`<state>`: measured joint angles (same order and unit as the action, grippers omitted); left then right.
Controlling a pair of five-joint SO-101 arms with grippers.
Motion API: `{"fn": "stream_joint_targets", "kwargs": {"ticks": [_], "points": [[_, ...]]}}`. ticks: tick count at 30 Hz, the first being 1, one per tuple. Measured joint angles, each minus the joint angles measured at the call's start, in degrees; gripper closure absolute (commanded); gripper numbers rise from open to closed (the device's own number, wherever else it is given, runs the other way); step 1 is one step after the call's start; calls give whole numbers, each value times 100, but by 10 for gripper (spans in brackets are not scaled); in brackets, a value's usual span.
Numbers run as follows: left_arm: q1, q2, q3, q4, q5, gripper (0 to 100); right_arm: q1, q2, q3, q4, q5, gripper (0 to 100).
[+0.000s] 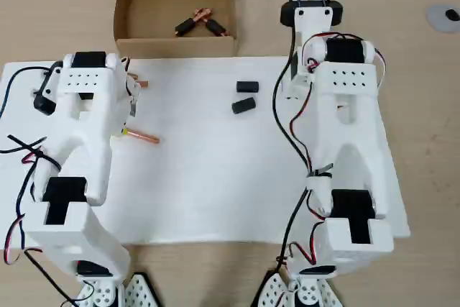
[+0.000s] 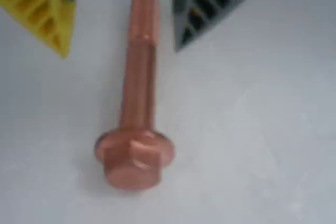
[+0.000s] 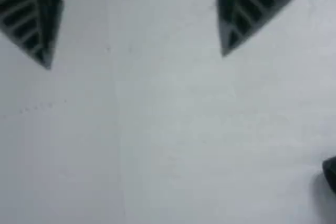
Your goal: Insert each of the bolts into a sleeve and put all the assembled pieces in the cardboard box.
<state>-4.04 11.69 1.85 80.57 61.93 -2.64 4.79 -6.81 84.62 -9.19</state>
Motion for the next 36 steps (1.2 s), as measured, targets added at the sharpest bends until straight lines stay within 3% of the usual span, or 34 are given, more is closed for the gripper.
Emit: {"fn": "stream_joint_targets", "kwargs": {"ticks": [15,22,36], "points": [[-457,9,536,-888,-141,853,0,0,0,-44,0,749],[-466,9,536,-905,-774,853,0,0,0,-44,0,749],[-466,765,431,-905,-818,853,0,0,0,-44,0,749]]}}
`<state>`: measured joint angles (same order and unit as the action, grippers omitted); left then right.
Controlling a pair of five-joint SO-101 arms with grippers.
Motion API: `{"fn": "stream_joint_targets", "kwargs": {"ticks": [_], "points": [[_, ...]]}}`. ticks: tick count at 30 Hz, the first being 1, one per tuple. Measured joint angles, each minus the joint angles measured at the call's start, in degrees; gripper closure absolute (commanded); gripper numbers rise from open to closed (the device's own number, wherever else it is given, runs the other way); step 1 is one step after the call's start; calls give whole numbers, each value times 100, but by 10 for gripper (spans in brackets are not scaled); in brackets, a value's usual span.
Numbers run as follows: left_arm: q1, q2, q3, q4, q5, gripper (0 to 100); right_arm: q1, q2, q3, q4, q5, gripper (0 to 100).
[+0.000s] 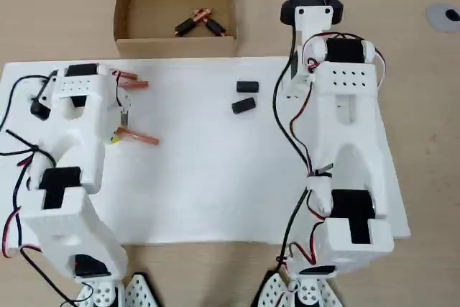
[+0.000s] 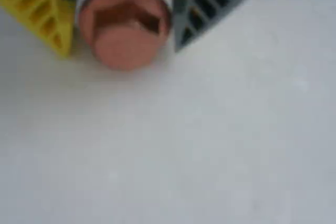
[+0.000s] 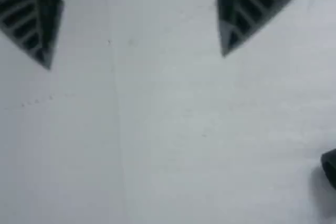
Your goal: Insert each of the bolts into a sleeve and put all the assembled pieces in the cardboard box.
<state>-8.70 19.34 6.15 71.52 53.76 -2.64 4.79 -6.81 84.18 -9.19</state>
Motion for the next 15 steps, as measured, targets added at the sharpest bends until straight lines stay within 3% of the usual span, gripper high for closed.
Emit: {"fn": "stream_joint_targets", "kwargs": {"ticks": [6,8,10,15], "points": [[0,246,-299,53,-9,855,0,0,0,0,0,749],[0,281,-334,62,-9,895,0,0,0,0,0,749],[0,308,-396,62,-9,1000,0,0,0,0,0,749],[0,396,-589,123,-290,994,0,0,0,0,0,749]]}}
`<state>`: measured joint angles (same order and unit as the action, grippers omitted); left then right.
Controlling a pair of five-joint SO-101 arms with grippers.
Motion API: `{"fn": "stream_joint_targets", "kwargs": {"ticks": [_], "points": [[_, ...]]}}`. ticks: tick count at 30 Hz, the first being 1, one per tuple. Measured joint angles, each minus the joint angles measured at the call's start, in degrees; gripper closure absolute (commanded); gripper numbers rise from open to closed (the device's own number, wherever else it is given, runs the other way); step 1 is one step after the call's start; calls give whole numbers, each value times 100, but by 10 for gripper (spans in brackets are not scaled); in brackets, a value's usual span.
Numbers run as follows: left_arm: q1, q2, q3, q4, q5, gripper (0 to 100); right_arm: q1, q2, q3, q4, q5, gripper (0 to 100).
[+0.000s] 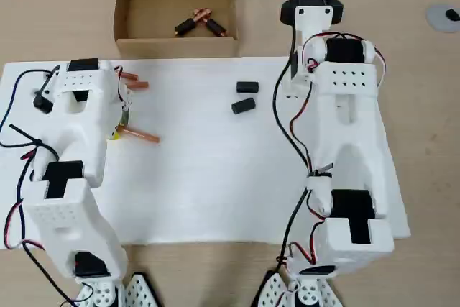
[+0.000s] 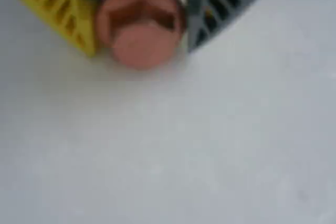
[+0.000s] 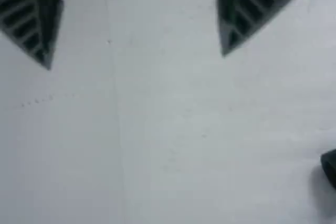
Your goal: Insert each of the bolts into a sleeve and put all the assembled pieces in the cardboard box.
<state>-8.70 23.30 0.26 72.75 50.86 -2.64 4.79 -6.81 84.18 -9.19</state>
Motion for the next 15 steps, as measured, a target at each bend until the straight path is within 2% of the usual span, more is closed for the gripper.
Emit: {"fn": "stream_joint_targets", "kwargs": {"ticks": [3,10,15], "points": [[9,79,-378,396,-440,994,0,0,0,0,0,749],[0,97,-2251,2462,-1609,994,0,0,0,0,0,749],[141,-97,-3218,2699,-2963,994,0,-9,0,26,0,749]]}}
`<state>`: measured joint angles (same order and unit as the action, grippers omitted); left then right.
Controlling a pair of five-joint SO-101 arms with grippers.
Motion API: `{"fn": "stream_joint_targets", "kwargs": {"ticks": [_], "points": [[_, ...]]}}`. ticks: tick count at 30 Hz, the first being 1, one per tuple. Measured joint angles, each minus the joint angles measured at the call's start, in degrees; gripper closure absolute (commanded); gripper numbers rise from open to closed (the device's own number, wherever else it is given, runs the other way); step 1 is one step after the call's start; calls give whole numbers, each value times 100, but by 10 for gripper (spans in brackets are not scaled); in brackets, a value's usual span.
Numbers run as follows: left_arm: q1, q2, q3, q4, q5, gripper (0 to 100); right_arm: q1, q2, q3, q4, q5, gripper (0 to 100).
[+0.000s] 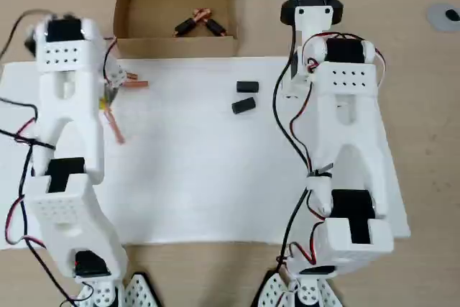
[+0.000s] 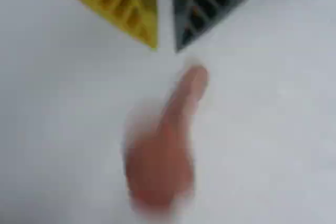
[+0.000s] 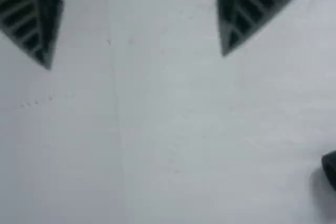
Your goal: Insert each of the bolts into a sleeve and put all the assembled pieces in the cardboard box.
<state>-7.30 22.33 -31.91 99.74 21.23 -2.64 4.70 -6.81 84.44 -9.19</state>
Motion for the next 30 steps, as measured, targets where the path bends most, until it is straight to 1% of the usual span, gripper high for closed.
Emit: {"fn": "stream_joint_targets", "kwargs": {"ticks": [2,6,8,10,12,16,18,20,22,26,28,30], "points": [[185,-273,-35,18,-431,994,0,-97,0,0,0,749],[554,-897,-35,35,-1002,994,0,-360,0,141,0,749],[651,-1081,-44,35,-1169,994,0,-422,0,193,0,749],[659,-1152,35,35,-1187,994,0,-422,0,229,0,749],[492,-1160,158,35,-1046,993,0,-422,0,246,0,749],[-246,-1178,404,35,-211,991,0,-422,0,246,0,749],[-396,-1169,730,-53,-26,991,0,-422,0,246,0,749],[-378,-1169,1116,-299,79,990,0,-422,0,246,0,749],[-352,-1169,1591,-633,343,990,0,-422,0,246,0,749],[-211,-1169,2488,-1653,686,990,0,-422,9,246,0,749],[-193,-1160,2673,-2040,738,990,0,-422,97,229,0,749],[-193,-1160,2725,-2224,774,990,0,-422,132,202,0,749]]}}
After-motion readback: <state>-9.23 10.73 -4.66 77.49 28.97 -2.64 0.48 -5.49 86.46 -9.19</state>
